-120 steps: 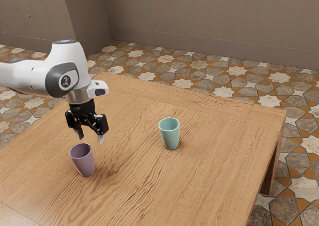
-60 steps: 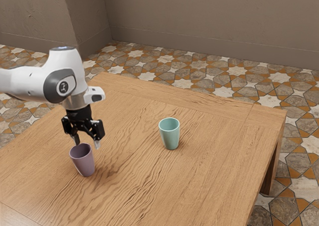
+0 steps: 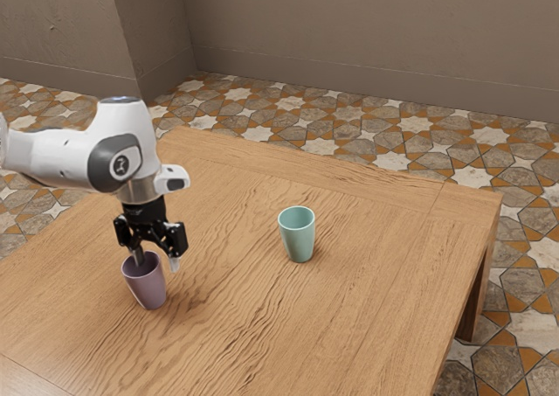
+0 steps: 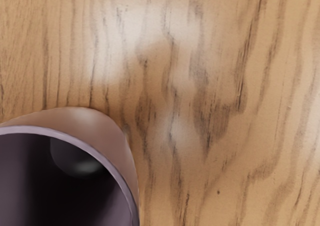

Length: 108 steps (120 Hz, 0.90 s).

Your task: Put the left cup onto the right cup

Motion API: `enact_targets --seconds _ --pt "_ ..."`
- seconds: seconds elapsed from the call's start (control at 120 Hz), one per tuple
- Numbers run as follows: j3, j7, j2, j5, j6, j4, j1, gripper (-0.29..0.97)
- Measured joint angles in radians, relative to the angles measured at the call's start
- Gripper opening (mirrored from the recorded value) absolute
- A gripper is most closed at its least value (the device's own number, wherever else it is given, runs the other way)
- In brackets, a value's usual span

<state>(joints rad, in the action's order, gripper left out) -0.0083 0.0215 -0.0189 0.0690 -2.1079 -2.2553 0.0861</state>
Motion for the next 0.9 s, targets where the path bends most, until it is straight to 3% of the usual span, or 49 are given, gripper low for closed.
enact_targets --seconds 0.183,0.658,0.9 --pt "0.004 0.0 -0.022 0.009 -0.011 0.001 -0.004 0.48" --pt "0.01 0.0 -0.028 0.014 -0.016 0.003 0.001 0.1" --pt "0.01 0.0 -0.028 0.022 -0.017 0.001 0.004 -0.01"
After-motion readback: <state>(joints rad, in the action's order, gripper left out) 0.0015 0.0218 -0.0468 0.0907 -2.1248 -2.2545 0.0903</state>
